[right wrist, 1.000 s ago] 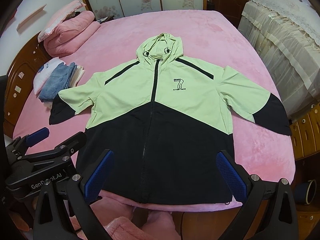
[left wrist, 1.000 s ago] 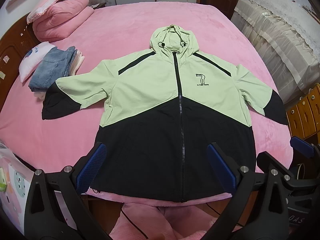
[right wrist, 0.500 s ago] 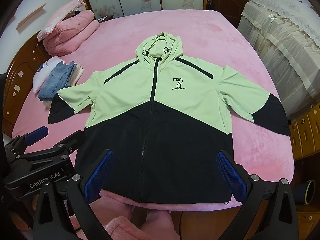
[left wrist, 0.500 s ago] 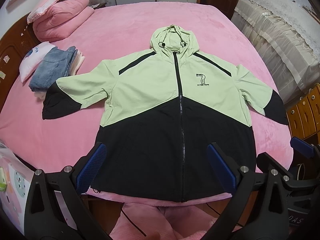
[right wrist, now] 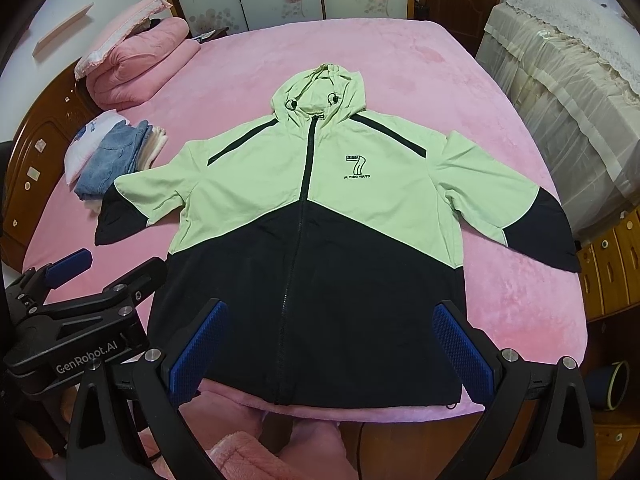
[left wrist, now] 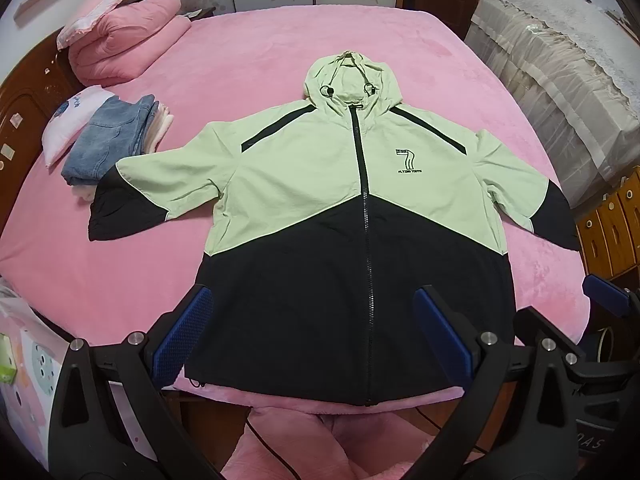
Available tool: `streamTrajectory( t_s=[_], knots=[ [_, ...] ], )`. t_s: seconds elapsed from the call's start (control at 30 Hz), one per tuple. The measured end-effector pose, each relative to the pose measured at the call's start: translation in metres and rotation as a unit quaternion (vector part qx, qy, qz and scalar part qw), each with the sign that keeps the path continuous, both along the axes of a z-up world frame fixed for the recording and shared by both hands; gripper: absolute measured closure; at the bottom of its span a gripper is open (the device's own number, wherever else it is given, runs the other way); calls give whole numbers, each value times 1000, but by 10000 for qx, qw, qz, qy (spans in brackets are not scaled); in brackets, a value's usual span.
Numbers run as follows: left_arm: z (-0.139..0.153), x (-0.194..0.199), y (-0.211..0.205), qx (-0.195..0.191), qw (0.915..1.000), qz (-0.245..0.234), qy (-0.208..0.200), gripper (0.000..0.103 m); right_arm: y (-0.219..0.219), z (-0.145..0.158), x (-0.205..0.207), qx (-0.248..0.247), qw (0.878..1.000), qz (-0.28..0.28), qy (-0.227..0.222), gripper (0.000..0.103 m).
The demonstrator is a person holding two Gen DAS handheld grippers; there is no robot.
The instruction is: Fold large clothes
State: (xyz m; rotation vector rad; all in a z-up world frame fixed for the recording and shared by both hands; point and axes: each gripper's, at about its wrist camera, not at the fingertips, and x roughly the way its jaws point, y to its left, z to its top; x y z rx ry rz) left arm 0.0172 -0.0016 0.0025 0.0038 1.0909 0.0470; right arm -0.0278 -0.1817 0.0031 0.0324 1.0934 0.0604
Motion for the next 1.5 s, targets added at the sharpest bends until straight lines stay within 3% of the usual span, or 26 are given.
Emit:
streamTrajectory(
  t_s=[0.2, 0.43, 0.6, 0.73, 0.97, 1.07, 1.23, 1.33, 1.47, 1.5],
  knots=[
    [-1, 0, 1, 7, 10000, 2, 22, 3, -3, -4, -1, -21, 10000, -18, 32, 0],
    [-19, -14, 13, 187, 9993, -6, 330, 3, -3, -16, -1, 77, 9998, -84, 192, 0],
    [-34, -26, 38, -217, 9986, 195, 443, 3, 14, -27, 0, 207, 9992, 81, 336, 0],
    [-56, -29, 71, -815, 9929, 466, 728, 3, 36, -40, 3, 122, 9988, 158, 457, 0],
    [-97, -30, 166, -1550, 9727, 1377, 1040, 7, 104, -59, 16, 236, 9968, 628, 444, 0],
    [-111, -24, 216, -1834, 9597, 1776, 1177, 11, 152, -66, 30, 228, 9944, 893, 519, 0],
    [-126, -3, 308, -2046, 9468, 2182, 1185, 12, 239, -68, 63, 311, 9920, 1121, 498, 1],
    [-138, 17, 362, -2211, 9376, 2431, 1134, 15, 293, -75, 89, 358, 9912, 1147, 551, 8],
    [-172, 49, 447, -2512, 9160, 2915, 1137, 29, 353, -95, 129, 453, 9923, 904, 715, 17],
    [-184, 57, 471, -2686, 9056, 3089, 1111, 30, 369, -103, 141, 457, 9927, 801, 779, 19]
  ],
)
